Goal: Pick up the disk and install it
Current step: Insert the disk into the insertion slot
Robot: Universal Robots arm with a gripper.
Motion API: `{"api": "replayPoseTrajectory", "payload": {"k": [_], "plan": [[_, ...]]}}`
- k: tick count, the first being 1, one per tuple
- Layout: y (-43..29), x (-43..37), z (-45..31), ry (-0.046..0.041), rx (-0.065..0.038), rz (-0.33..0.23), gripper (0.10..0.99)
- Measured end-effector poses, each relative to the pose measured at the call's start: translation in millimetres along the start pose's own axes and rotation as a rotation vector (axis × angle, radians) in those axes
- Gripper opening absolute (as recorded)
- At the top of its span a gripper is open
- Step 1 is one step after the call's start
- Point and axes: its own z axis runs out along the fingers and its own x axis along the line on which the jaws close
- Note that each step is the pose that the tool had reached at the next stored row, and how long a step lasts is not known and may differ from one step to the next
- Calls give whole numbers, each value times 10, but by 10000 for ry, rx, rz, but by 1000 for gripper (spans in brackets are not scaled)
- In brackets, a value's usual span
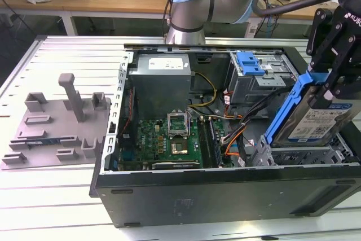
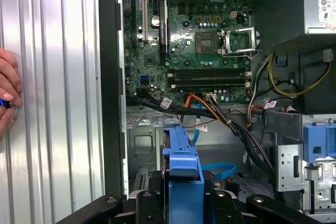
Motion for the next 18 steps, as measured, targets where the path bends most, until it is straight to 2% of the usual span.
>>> {"api": "replayPoseTrajectory", "payload": {"k": [7,13,14,18], "plan": [[0,5,105,-1,2,0,369],[0,4,99,-10,3,0,369],[-1,4,82,-12,4,-1,369],[-1,-4,-150,-1,1,0,369]]}}
